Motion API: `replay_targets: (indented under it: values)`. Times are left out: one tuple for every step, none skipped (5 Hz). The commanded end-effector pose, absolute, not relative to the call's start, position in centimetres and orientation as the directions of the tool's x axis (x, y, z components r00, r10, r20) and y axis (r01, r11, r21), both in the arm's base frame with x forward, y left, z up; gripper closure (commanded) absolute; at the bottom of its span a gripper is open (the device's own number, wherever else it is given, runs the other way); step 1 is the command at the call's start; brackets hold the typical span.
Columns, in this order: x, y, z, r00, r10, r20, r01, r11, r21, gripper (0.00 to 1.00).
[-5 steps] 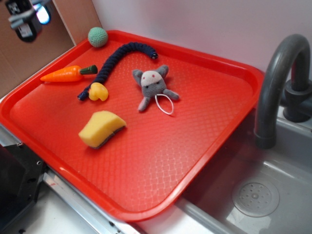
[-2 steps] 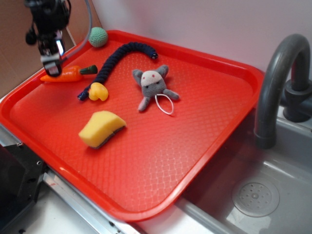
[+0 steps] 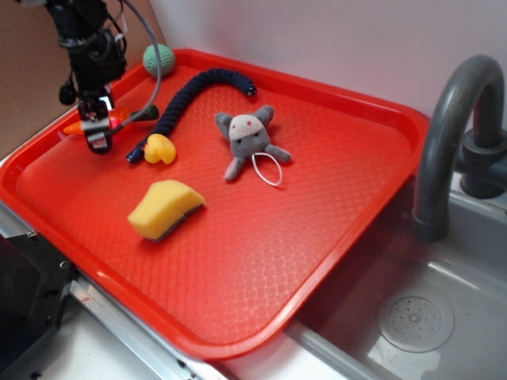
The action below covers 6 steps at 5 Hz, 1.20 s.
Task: Grab the carrot.
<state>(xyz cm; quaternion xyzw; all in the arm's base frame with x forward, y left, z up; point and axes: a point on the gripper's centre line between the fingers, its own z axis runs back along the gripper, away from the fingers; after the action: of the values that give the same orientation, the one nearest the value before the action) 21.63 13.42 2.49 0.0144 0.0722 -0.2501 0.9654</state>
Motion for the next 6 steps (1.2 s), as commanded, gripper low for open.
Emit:
replay_targets:
  values:
    - [23.2, 12.6, 1.0, 0.866, -0.478, -0.148, 0.486, 0.873, 0.022, 0.48]
    - [22.8, 12.4, 1.0, 0.861, -0.492, -0.126, 0.497, 0.868, 0.004, 1.0]
    - [22.7, 12.4, 1.3, 0.867, -0.486, -0.111, 0.488, 0.873, -0.011, 1.0]
    - [22.4, 11.9, 5.1, 0.962, -0.252, -0.102, 0.256, 0.966, 0.029, 1.0]
    - [22.8, 12.3, 10.1, 1.0, -0.015, -0.016, 0.014, 0.998, -0.062, 1.0]
    - [23.8, 11.7, 15.1, 0.972, 0.233, -0.025, -0.234, 0.972, -0.036, 1.0]
